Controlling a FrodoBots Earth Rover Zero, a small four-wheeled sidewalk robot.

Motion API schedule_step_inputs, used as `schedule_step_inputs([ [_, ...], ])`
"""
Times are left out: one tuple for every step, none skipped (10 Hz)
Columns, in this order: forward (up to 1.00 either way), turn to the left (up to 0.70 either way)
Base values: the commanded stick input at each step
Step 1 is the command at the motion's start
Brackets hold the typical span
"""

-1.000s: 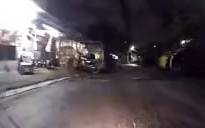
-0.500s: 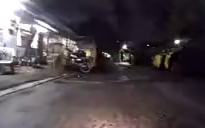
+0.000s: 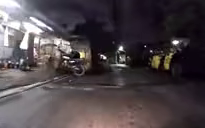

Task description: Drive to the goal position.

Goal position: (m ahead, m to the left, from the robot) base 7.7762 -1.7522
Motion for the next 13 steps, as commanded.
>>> schedule_step_inputs([
  [1.0, 0.0],
  [1.0, 0.0],
  [1.0, 0.0],
  [1.0, 0.08],
  [1.0, 0.26],
  [1.0, 0.0],
  [1.0, 0.0],
  [1.0, 0.0],
  [1.0, 0.0],
  [1.0, 0.0],
  [1.0, -0.14],
  [1.0, -0.17],
  [1.0, 0.0],
])
